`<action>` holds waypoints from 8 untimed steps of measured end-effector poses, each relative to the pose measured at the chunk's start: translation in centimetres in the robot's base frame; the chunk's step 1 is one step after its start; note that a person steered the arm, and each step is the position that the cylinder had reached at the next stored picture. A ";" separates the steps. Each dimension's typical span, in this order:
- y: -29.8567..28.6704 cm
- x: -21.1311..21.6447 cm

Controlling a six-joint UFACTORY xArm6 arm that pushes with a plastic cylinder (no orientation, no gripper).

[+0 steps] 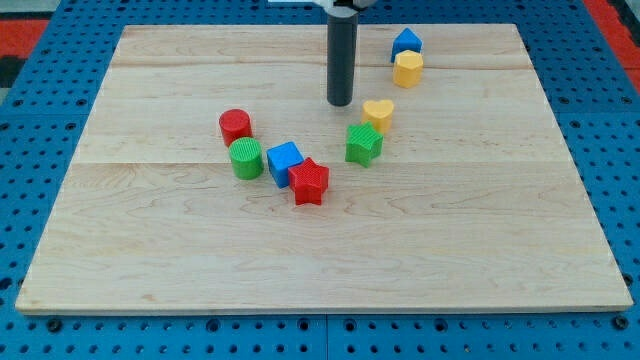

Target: Push the yellow heart closer to the yellow hexagon

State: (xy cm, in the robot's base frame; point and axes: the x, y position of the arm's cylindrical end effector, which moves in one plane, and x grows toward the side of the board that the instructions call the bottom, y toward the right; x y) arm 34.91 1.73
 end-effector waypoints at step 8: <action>8.5 1.7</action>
State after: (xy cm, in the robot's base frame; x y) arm 36.60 10.26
